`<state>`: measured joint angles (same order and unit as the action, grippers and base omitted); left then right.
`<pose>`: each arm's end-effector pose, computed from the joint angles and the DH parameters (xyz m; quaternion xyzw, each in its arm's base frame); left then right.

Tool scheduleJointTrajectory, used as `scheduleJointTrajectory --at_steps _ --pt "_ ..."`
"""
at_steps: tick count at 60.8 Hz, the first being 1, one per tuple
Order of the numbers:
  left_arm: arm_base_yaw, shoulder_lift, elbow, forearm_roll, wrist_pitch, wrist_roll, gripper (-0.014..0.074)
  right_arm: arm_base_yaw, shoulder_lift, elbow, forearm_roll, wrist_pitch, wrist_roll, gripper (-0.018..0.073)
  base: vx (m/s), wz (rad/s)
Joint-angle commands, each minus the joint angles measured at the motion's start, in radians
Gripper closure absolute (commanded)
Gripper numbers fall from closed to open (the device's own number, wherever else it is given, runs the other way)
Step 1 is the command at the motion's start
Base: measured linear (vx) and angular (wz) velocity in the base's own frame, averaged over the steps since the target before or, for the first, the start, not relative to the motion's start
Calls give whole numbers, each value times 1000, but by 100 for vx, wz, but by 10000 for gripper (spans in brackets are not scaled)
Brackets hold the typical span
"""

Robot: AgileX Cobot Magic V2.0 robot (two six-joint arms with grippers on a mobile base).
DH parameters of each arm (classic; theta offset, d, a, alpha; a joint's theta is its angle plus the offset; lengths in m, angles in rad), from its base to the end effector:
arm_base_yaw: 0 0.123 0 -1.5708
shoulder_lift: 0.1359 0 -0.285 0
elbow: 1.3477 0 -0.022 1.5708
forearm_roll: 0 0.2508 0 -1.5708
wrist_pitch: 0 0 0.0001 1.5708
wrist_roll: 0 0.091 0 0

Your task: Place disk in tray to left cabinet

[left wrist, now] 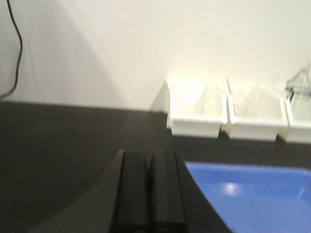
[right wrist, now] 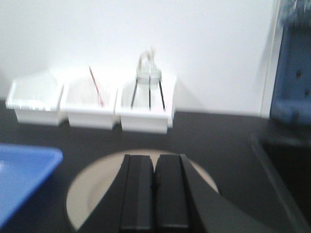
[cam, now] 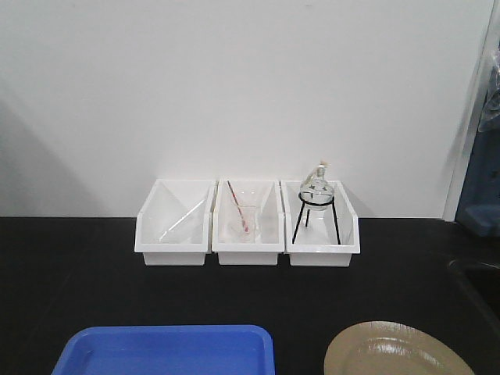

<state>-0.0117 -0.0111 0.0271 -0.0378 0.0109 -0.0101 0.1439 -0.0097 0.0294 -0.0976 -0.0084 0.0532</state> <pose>0.0567 -0.0007 0.2036 -0.0123 0.6854 -0.0218 0.7278 0.0562 0.0082 0.2045 -0.0642 0.6767 0.0367 0.7325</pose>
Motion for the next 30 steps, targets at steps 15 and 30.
scheduleJointTrajectory --at_steps 15,30 --pt "-6 -6 -27 0 -254 -11 554 -4 2 -109 90 -181 -7 559 0 0" --pt "-6 23 -235 2 -134 -6 531 -4 146 -308 91 8 -7 510 0 0"
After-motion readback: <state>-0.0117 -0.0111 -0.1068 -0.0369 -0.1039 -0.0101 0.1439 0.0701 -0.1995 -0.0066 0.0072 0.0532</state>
